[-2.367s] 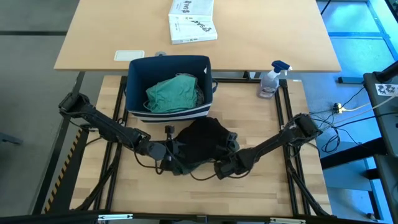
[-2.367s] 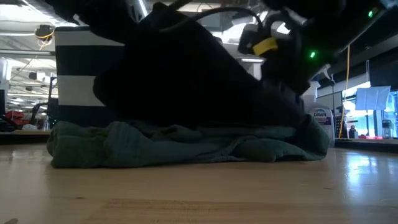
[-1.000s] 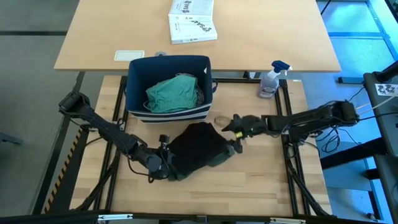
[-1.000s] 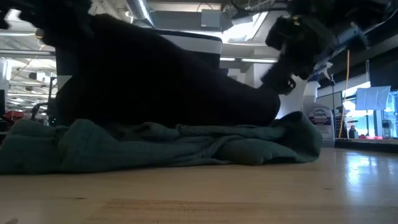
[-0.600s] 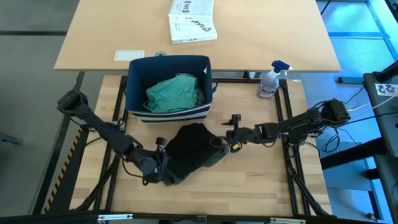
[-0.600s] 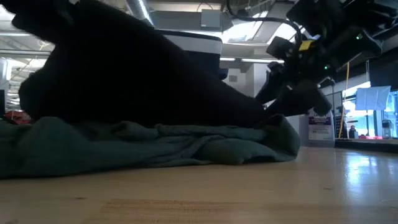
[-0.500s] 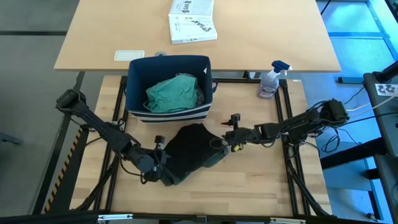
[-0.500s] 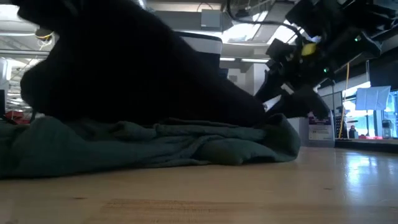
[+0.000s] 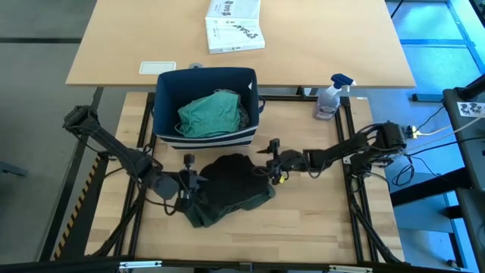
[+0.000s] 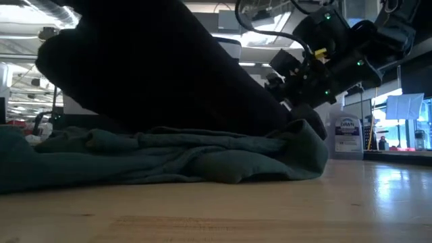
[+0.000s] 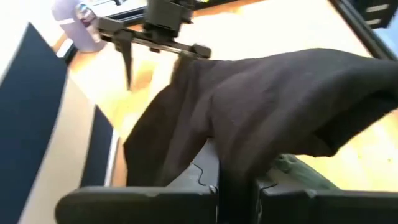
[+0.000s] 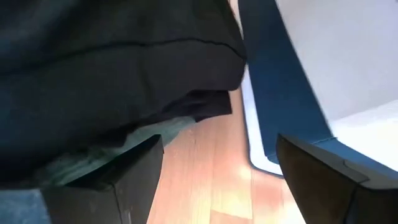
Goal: Fold Laundry from Bin
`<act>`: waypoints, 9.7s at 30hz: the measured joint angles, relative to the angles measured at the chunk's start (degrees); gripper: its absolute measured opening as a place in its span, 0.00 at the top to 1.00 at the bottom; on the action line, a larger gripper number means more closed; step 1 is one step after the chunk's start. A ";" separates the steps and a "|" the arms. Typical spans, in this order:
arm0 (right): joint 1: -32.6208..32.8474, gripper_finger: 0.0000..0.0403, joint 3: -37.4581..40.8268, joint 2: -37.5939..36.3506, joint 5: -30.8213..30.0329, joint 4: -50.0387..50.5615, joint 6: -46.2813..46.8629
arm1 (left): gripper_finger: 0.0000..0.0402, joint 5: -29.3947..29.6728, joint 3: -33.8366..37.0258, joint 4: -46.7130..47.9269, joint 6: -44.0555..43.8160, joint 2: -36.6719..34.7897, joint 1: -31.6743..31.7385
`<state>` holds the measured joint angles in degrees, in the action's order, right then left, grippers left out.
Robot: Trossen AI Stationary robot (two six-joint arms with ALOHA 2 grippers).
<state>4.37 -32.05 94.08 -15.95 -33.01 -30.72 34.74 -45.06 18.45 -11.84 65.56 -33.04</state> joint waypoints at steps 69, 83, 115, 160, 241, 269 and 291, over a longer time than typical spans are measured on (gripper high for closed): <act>15.39 0.23 -24.27 24.22 -21.90 -42.45 -14.93 | 0.97 1.88 -34.11 1.14 23.02 -2.58 2.12; 14.65 0.19 -15.67 23.28 -18.48 -56.99 -12.59 | 0.97 3.54 -37.62 6.80 23.10 -2.58 2.14; 11.40 0.09 -19.42 23.17 -12.61 -56.94 -26.98 | 0.97 6.27 -39.30 9.63 21.69 -2.71 2.16; 11.36 0.09 -45.09 32.69 -11.77 -34.56 -33.88 | 0.97 0.70 -39.24 4.52 21.24 -0.90 6.81; -25.54 0.96 -49.72 0.73 19.44 31.58 8.72 | 0.97 -14.77 -11.49 10.54 31.94 -18.33 65.11; -32.53 0.92 -49.70 7.04 24.05 32.28 -2.76 | 0.97 -28.21 -3.31 -7.92 39.69 -8.46 86.77; -32.47 0.58 -49.82 -2.83 19.55 36.54 -5.34 | 0.94 -38.66 -3.32 5.82 48.48 -8.48 82.14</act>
<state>-28.10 -81.88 91.25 3.60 3.54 -36.06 -3.92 -48.38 24.27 36.64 57.08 49.10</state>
